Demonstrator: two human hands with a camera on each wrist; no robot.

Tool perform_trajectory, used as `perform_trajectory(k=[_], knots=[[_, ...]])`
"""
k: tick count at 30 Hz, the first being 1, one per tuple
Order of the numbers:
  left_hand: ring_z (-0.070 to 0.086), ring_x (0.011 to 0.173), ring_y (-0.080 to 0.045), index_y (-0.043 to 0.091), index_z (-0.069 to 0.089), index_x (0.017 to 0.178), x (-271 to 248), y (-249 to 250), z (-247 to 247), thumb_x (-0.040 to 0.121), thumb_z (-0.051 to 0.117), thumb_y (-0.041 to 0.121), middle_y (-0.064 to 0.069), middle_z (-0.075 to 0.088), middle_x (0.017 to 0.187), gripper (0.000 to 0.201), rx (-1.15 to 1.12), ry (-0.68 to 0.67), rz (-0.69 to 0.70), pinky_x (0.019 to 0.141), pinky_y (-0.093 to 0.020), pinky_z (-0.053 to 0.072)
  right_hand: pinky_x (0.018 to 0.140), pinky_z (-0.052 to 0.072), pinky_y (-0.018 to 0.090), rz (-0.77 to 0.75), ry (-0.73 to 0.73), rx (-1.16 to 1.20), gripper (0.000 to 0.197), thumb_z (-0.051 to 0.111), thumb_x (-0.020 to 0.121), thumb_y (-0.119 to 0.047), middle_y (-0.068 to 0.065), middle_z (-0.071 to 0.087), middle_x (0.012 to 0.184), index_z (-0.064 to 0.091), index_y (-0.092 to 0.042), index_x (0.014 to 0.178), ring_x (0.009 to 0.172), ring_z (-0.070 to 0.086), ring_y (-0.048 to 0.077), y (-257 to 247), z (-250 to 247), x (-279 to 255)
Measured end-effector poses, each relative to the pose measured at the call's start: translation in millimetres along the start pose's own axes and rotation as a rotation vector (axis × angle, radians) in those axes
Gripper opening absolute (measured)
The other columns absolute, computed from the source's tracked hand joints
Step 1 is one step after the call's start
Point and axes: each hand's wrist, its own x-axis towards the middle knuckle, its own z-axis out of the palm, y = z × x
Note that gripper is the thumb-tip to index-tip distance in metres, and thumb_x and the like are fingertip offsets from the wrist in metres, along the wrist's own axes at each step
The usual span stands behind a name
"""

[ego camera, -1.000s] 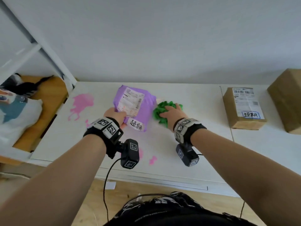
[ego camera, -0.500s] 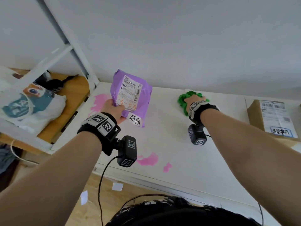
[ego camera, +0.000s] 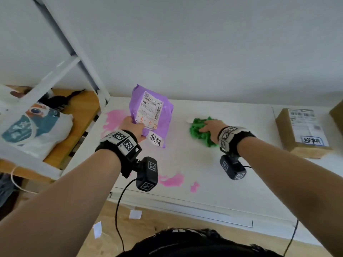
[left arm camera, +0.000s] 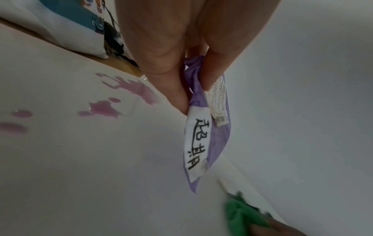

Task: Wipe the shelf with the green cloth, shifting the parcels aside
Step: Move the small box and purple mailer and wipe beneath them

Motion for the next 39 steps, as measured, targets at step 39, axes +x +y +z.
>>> perform_trajectory(k=[39], knots=[[0.062, 0.112, -0.036, -0.005, 0.052, 0.122, -71.9, 10.7, 202.5, 0.086, 0.051, -0.015, -0.02, 0.062, 0.12, 0.038, -0.075, -0.473, -0.171, 0.091, -0.042, 0.053, 0.122, 0.018, 0.039, 0.097, -0.066, 0.199, 0.065, 0.039, 0.089, 0.003, -0.01, 0.015, 0.159, 0.044, -0.036, 0.139, 0.15, 0.001, 0.024, 86.2, 84.8, -174.6]])
